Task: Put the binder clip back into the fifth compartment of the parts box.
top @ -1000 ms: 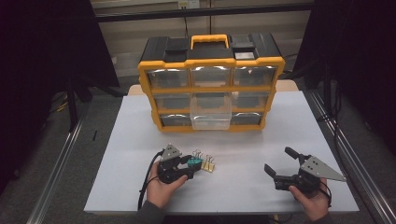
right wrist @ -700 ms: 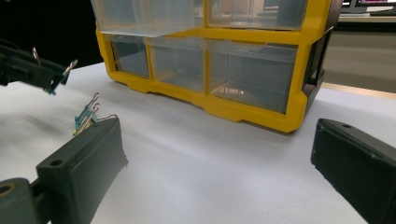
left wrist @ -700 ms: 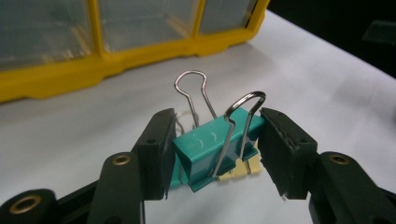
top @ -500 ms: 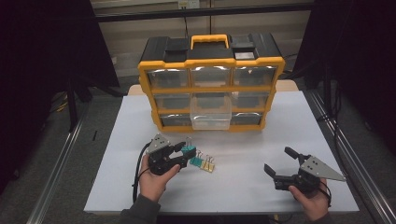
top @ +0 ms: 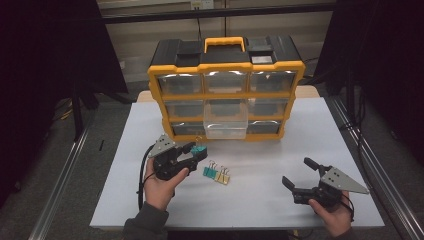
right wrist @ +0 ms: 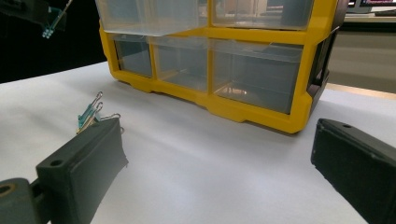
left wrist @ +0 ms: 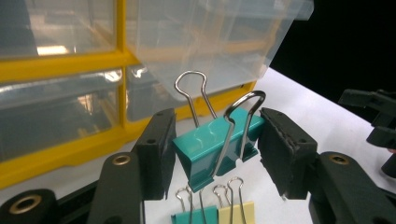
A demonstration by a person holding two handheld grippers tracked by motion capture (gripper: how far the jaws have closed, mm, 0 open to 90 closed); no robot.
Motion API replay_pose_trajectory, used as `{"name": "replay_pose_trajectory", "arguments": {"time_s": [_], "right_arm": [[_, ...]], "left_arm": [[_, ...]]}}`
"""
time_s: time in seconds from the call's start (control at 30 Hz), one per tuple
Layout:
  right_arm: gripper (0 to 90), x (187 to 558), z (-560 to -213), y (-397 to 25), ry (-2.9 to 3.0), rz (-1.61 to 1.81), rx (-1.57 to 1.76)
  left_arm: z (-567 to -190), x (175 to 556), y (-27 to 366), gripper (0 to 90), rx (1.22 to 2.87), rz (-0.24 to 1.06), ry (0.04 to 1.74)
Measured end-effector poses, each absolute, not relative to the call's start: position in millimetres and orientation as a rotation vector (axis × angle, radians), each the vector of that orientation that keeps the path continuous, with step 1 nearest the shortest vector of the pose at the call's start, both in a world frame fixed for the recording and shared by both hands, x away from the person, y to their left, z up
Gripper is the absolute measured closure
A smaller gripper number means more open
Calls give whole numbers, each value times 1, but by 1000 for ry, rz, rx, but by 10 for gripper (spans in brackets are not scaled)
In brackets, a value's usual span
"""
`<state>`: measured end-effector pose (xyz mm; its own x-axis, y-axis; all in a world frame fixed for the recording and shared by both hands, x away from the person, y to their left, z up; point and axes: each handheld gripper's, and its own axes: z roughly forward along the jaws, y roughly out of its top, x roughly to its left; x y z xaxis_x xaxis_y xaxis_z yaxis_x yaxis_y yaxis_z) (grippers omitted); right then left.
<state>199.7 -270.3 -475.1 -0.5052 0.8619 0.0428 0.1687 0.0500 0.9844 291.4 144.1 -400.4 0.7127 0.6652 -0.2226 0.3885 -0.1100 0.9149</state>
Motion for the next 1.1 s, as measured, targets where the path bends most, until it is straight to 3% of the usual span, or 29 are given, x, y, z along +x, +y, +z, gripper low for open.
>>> {"name": "replay_pose_trajectory", "arguments": {"time_s": [1.1], "right_arm": [[14, 201, -475, -269, 1750, 1513, 1028]], "left_arm": [[-329, 312, 136, 476, 1688, 317, 774]]}}
